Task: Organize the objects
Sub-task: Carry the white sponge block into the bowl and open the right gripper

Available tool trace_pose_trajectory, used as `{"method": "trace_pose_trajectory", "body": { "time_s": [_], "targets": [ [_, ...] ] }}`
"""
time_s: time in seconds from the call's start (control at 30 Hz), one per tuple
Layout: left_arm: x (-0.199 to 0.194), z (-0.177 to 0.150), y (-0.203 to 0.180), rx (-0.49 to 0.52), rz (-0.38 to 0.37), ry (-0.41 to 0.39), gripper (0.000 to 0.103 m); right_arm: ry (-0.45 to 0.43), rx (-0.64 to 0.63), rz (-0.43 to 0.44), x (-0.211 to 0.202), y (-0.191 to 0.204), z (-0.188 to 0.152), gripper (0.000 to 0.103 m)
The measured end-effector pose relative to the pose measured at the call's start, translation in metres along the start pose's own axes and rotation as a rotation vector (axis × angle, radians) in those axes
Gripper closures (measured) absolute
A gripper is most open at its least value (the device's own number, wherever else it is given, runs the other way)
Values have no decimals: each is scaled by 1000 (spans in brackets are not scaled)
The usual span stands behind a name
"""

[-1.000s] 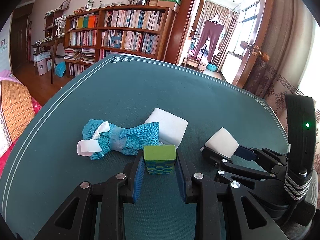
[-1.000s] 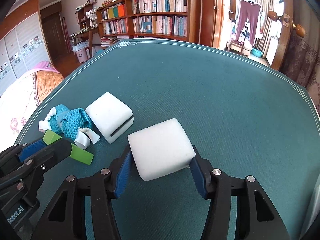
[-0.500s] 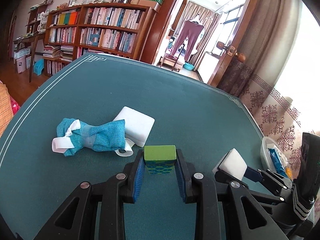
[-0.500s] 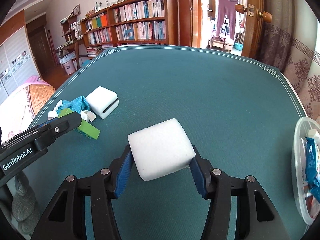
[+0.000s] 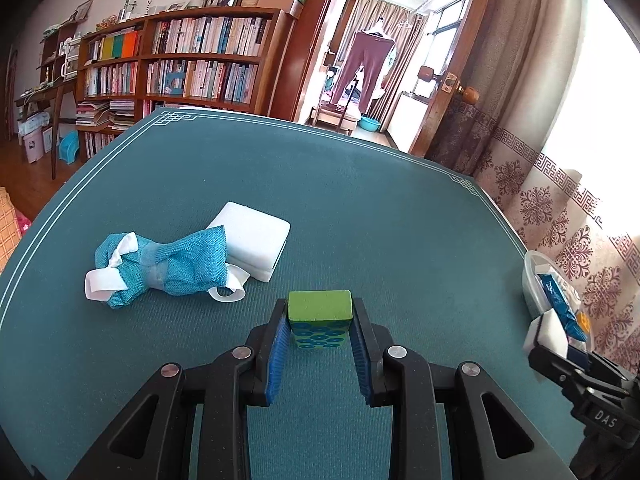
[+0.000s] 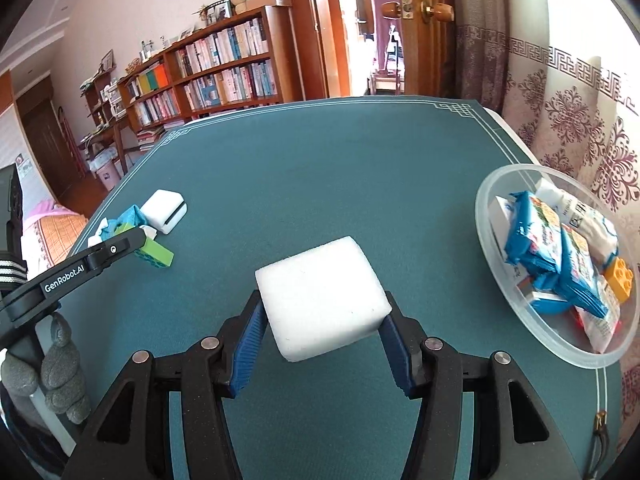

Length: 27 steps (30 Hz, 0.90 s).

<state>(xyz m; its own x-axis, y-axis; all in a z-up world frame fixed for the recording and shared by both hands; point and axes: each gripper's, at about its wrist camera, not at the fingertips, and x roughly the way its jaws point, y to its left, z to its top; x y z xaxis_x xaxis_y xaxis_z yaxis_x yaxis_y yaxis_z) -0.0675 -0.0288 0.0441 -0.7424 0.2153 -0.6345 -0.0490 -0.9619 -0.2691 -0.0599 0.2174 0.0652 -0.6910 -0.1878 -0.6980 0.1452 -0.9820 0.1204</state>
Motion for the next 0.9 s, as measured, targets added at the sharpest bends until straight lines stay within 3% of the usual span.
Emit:
{"method": "trace_pose_trajectory", "body": {
  "time_s": [0.3,0.5,0.9],
  "targets": [
    [-1,-9,-19,63,30,10,72,-79,115,-75,-39,-62,2,46],
    [-5,-11,-25,45,-2,39,72,-110,202,-147,-52,-109,5,46],
    [-21,-6,-55,85,-17,26,72,-125,299,-217,-39,-174,21,42]
  ]
}}
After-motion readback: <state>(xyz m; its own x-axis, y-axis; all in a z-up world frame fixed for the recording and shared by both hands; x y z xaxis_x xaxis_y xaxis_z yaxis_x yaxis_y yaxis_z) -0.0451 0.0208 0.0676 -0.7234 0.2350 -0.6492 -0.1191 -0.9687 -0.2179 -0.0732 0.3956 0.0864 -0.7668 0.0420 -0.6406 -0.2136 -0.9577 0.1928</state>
